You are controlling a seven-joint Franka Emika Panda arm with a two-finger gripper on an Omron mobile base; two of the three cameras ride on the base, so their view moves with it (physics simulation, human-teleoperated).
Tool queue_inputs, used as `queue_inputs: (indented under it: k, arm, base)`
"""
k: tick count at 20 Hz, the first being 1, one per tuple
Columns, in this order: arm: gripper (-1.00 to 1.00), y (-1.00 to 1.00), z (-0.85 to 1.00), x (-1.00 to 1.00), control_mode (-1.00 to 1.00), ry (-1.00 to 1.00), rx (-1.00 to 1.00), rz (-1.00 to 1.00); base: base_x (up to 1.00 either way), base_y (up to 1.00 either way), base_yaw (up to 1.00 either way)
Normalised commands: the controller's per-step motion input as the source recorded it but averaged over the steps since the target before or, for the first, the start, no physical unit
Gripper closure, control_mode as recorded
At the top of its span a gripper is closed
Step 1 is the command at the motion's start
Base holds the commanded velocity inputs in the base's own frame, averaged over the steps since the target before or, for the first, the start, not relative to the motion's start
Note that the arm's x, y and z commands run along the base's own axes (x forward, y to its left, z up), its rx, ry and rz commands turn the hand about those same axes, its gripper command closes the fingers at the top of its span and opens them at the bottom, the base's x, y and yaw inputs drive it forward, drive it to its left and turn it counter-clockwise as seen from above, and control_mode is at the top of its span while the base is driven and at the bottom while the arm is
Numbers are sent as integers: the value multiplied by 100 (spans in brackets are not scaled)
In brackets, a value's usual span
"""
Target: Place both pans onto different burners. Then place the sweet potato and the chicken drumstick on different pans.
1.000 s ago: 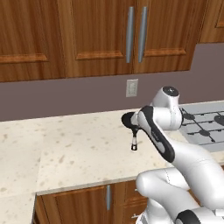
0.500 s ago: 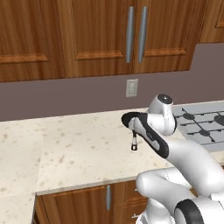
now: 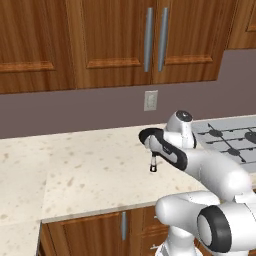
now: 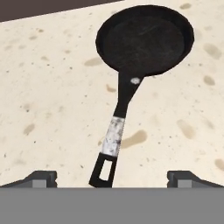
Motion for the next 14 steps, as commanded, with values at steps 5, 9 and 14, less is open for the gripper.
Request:
queue_inputs:
  k: [5, 9, 14]
  arm:
    - [-100, 0, -12, 18, -100, 0, 0, 0]
    - [-100, -3, -16, 0, -100, 0, 0, 0]
    - [-100, -1, -21, 0, -100, 0, -2, 0]
  base:
    - [0, 0, 0]
    - [0, 0, 0]
    - [0, 0, 0]
